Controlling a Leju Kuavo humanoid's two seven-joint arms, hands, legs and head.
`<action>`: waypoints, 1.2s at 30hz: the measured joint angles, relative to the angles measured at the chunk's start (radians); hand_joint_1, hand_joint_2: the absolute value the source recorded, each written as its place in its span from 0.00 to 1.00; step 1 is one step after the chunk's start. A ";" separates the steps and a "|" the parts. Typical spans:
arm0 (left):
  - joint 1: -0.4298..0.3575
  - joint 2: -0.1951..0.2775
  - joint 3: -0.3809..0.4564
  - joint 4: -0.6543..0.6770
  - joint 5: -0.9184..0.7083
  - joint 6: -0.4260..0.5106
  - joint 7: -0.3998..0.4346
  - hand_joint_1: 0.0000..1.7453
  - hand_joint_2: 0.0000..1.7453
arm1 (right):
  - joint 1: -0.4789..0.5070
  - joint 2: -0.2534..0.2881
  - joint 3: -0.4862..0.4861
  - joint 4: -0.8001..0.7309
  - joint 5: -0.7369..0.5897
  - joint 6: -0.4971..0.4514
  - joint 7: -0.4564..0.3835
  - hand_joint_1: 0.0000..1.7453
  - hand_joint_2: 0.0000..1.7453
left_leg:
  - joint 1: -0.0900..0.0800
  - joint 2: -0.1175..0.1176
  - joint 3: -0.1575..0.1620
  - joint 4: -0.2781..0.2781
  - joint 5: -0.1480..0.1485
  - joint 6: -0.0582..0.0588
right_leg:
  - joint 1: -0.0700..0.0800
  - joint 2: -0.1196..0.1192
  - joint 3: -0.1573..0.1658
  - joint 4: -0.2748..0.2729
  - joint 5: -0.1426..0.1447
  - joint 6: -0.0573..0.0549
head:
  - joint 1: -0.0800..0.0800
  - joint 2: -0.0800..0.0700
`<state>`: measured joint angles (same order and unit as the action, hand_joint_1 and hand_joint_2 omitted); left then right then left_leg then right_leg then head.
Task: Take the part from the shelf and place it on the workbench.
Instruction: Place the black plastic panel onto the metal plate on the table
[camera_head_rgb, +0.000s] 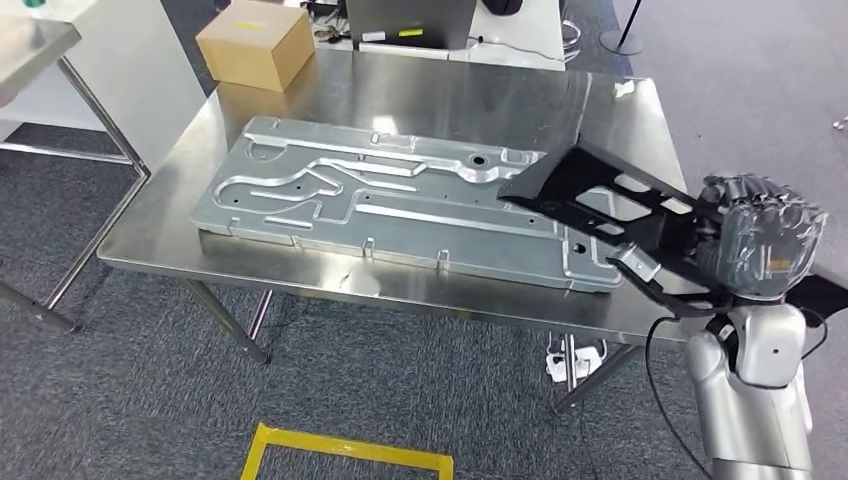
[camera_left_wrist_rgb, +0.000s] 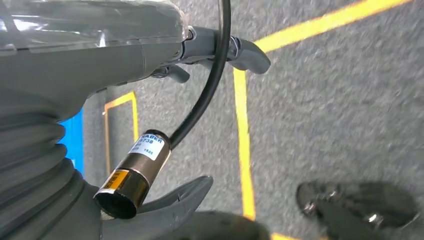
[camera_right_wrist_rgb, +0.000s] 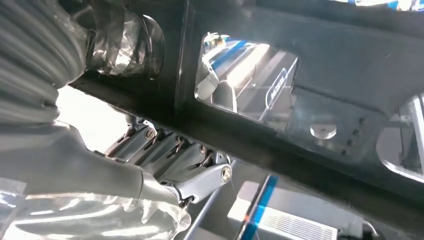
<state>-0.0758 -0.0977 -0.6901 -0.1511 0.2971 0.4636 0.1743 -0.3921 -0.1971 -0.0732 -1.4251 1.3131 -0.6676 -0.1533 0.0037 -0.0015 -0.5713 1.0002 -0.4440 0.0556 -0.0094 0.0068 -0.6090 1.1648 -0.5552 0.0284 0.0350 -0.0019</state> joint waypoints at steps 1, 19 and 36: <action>-0.001 0.000 0.000 0.000 -0.001 -0.001 0.001 0.00 1.00 | -0.008 -0.003 0.004 0.007 0.004 0.005 0.002 0.99 1.00 | 0.000 0.000 0.003 0.000 -0.003 0.000 | -0.003 -0.001 -0.039 0.062 -0.025 0.006 | 0.000 0.000; -0.005 0.000 -0.017 0.000 -0.004 -0.014 0.014 0.00 1.00 | -0.255 0.046 0.280 0.266 0.142 0.085 0.059 0.99 1.00 | 0.009 0.006 -0.143 0.300 -0.136 -0.062 | 0.003 -0.004 0.023 -0.136 0.092 -0.055 | -0.002 0.000; 0.004 0.000 -0.024 0.002 -0.004 -0.009 0.012 0.00 1.00 | -0.262 0.088 0.367 0.347 0.142 0.082 0.078 0.99 1.00 | 0.000 -0.003 0.021 -0.003 -0.011 -0.007 | -0.010 -0.006 -0.085 0.032 0.056 0.008 | 0.001 0.000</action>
<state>-0.0719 -0.0972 -0.7142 -0.1495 0.2933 0.4543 0.1866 -0.6537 -0.1091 0.2941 -1.0783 1.4549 -0.5854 -0.0751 0.0033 -0.0040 -0.5508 0.9969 -0.4547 0.0484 -0.0197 0.0008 -0.6943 1.1972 -0.4990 0.0361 0.0362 -0.0019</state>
